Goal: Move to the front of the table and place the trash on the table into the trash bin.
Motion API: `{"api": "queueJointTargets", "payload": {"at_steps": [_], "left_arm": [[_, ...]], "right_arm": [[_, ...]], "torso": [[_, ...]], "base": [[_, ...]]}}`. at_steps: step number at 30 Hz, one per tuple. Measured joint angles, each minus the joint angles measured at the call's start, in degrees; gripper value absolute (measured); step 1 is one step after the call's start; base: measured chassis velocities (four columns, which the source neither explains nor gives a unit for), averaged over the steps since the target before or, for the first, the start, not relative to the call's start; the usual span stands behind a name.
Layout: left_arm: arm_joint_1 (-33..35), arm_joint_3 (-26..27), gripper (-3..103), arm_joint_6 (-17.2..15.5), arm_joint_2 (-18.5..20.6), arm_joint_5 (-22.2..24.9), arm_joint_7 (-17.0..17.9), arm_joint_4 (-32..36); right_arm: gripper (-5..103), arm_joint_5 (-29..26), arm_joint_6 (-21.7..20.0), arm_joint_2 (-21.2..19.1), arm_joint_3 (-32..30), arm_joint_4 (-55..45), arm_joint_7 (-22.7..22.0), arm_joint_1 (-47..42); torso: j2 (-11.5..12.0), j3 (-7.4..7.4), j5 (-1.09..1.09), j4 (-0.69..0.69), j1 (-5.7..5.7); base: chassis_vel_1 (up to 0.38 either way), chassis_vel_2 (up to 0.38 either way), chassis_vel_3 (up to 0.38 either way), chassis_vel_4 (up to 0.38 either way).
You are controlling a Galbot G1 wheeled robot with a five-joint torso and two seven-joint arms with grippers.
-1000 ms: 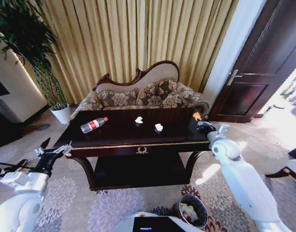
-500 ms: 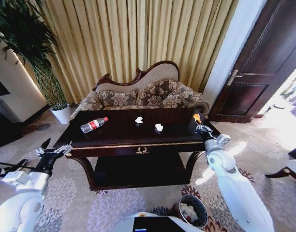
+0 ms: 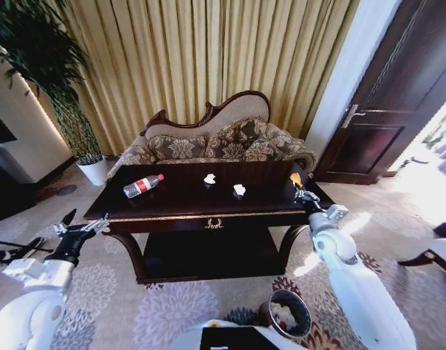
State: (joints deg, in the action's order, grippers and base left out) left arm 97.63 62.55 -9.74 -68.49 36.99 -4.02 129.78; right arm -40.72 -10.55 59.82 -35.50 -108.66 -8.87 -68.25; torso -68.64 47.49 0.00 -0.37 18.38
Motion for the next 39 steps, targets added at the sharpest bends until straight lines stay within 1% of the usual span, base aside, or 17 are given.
{"api": "queueJointTargets", "payload": {"at_steps": [23, 33, 39], "left_arm": [[-0.2, -0.7, 100, 0.0, -0.3, -0.3, -0.3, 0.1], [-0.2, -0.7, 100, 0.0, -0.4, -0.4, -0.9, 0.0], [0.0, -0.7, 100, 0.2, -0.9, -0.4, -1.2, -0.2]], "right_arm": [[4, 0.8, -0.4, 0.7, -0.1, 0.8, 0.9, -0.7], [4, 1.0, -0.4, 0.9, 0.0, 1.0, 1.0, -0.7], [4, 2.7, -0.3, 2.0, 0.8, 2.0, 1.3, -1.3]], "torso": [[0.0, 0.01, 0.0, 0.0, 0.01], [0.0, -0.01, 0.0, 0.0, -0.02], [0.0, -0.02, -0.01, 0.0, -0.04]], "base": [[0.117, -0.125, -0.116, 0.122], [0.183, -0.176, -0.166, 0.174], [0.108, -0.107, -0.107, 0.099]]}}
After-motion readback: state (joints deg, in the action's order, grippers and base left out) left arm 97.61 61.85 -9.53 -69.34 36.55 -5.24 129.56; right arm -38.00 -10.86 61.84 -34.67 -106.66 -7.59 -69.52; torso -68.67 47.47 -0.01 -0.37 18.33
